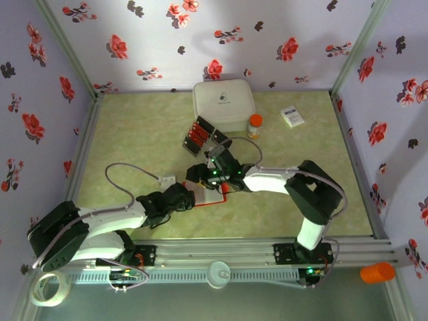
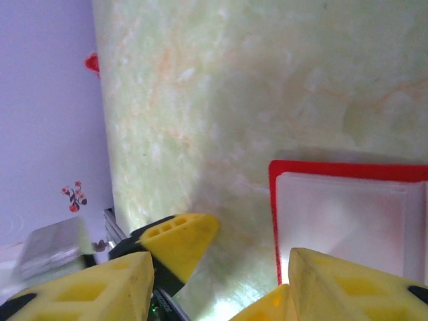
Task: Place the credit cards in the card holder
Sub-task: Flip over the card slot on the card holder.
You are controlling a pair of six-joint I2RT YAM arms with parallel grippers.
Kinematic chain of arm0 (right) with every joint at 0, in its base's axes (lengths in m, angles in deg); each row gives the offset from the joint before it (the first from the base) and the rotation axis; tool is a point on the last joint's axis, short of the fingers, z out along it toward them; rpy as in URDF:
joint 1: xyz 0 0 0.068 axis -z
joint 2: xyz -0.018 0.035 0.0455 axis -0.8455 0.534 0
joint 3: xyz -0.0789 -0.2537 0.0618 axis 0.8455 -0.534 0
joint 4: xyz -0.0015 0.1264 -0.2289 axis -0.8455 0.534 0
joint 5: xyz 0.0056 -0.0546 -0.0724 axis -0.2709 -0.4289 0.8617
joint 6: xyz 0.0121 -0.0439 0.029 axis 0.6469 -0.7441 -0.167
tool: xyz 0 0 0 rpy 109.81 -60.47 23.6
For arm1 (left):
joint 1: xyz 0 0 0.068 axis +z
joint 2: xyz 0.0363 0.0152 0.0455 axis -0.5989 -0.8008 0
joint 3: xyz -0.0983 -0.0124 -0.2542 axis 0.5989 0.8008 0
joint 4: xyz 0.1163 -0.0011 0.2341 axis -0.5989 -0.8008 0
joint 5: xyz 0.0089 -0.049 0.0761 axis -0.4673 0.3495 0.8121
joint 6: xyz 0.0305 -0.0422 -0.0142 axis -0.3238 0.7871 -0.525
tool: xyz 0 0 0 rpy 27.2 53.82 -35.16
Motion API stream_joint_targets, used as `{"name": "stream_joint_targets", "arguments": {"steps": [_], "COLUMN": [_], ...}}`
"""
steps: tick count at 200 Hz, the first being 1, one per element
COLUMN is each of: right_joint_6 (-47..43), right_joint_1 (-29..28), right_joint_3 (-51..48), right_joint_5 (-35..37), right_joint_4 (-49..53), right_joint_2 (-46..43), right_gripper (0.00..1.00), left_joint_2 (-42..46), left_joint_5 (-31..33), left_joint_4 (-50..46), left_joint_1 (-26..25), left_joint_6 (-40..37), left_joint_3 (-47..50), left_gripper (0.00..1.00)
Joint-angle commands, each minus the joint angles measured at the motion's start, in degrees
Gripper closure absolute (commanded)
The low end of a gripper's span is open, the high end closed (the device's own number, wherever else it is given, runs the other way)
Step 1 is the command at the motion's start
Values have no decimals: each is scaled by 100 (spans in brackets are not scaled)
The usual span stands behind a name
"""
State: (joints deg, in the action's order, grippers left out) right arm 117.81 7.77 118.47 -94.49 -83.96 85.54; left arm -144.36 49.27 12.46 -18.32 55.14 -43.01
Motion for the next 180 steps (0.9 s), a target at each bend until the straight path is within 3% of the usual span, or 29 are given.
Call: {"name": "stream_joint_targets", "arguments": {"steps": [1,51,78,151,169,180], "right_joint_6": [-540,-1800,-2262,-2428,-2415,-2406], "right_joint_1": [105,365,454,510,505,504], "right_joint_3": [-20,-100,-125,-136,-168,-203], "right_joint_5": [413,2068,2725,2454,2376,2338], "right_joint_4": [848,3129,3819,3501,3400,3360], "right_joint_2": [-529,-1416,-1521,-873,-772,-767], "right_gripper": [44,43,43,44,48,55], "left_joint_2": [-150,-240,-283,-278,-271,-268], "left_joint_5": [37,37,23,15,8,7], "left_joint_4": [-386,-545,-589,-677,-701,-707], "left_joint_1": [44,44,40,39,42,36], "left_joint_6": [157,149,133,127,118,104], "left_joint_3": [-34,-153,-206,-242,-240,-251], "left_gripper": [0,0,0,0,0,0]}}
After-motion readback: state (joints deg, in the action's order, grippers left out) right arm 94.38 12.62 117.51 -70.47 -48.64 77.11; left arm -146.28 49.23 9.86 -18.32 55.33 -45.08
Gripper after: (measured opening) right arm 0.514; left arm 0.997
